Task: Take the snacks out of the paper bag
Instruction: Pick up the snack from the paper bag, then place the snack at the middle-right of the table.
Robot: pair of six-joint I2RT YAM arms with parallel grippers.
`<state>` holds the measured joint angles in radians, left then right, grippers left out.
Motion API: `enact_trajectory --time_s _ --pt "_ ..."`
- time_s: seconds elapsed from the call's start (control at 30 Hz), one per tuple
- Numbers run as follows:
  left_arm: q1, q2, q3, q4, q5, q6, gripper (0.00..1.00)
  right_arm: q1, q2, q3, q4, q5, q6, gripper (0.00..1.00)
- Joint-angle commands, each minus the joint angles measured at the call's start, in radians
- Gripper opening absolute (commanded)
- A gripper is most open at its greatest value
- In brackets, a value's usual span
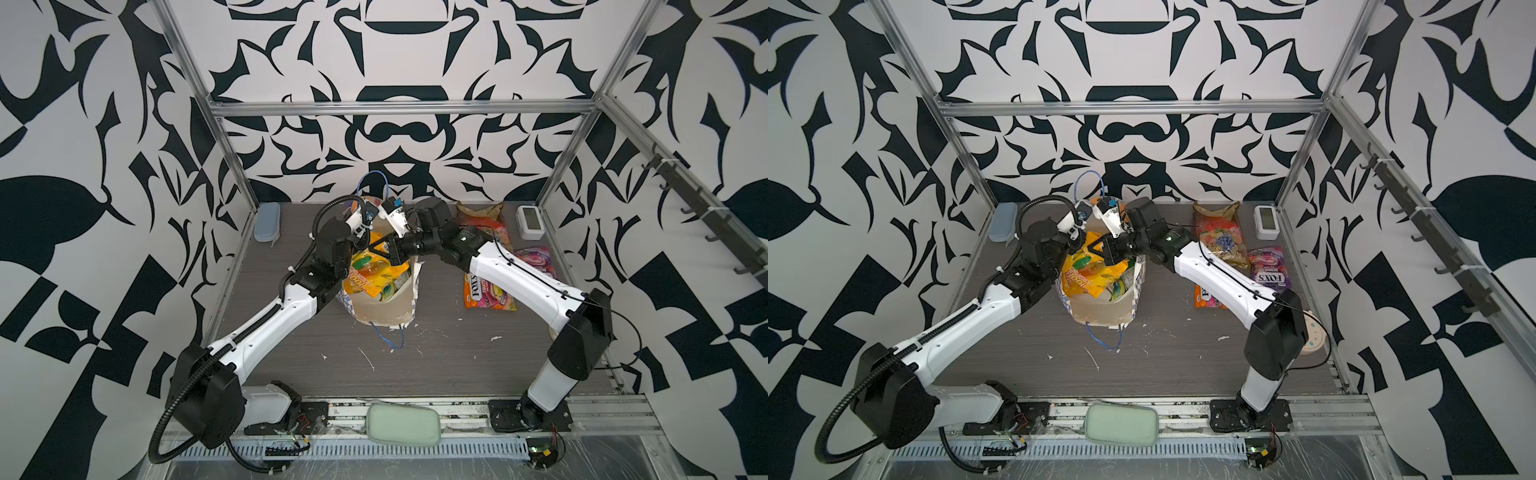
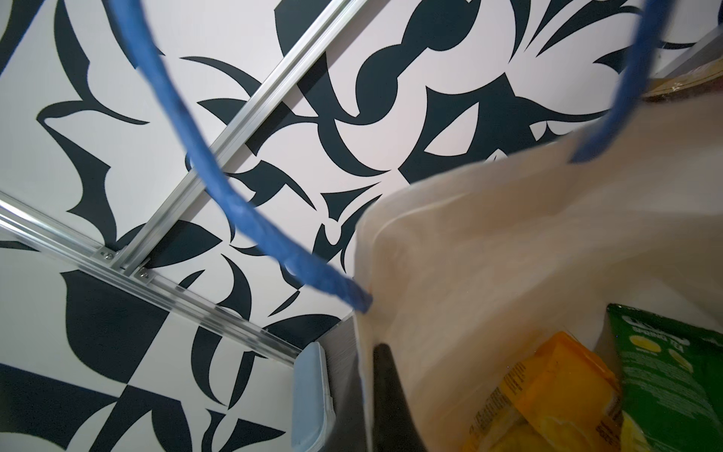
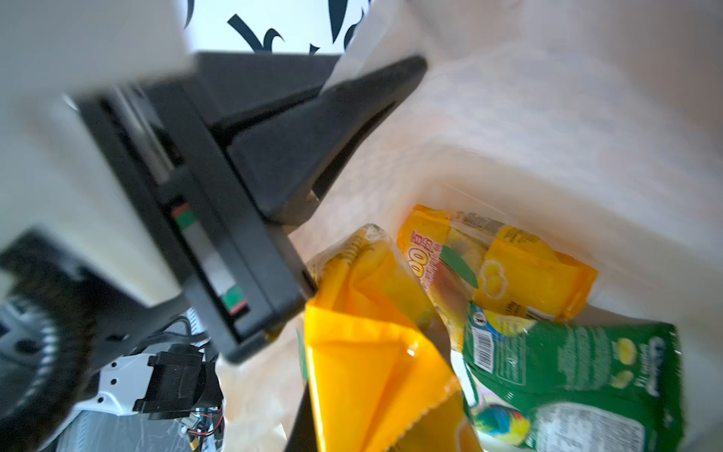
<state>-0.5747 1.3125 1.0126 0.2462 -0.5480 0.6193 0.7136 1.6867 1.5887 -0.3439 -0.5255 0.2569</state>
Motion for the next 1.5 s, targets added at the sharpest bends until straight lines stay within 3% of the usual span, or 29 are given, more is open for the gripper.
enact_trajectory --time_s 0.0,0.37,0.63,0.87,1.13,1.4,1.47 --pt "0.01 -0.012 0.054 0.109 -0.039 0.006 0.0 -0.003 -0.106 0.016 0.08 -0.004 -0.029 0.0" --pt "0.024 0.018 0.081 0.116 -0.095 0.016 0.0 -0.022 -0.245 -0.042 0.119 0.014 -0.03 0.0" --pt "0.029 0.037 0.095 0.12 -0.105 0.017 0.0 -0.03 -0.369 -0.09 0.125 0.145 -0.022 0.0" --pt "0.041 0.038 0.09 0.136 -0.112 0.016 0.0 -0.096 -0.508 -0.117 0.035 0.296 0.068 0.0" --pt "0.045 0.039 0.089 0.14 -0.101 0.005 0.0 -0.163 -0.604 -0.111 -0.272 0.474 0.1 0.0" --pt "0.045 0.048 0.101 0.121 -0.074 -0.026 0.0 -0.328 -0.675 -0.377 -0.424 0.397 0.209 0.0" --pt "0.046 0.042 0.094 0.135 -0.069 -0.025 0.0 -0.408 -0.702 -0.471 -0.401 0.28 0.234 0.0"
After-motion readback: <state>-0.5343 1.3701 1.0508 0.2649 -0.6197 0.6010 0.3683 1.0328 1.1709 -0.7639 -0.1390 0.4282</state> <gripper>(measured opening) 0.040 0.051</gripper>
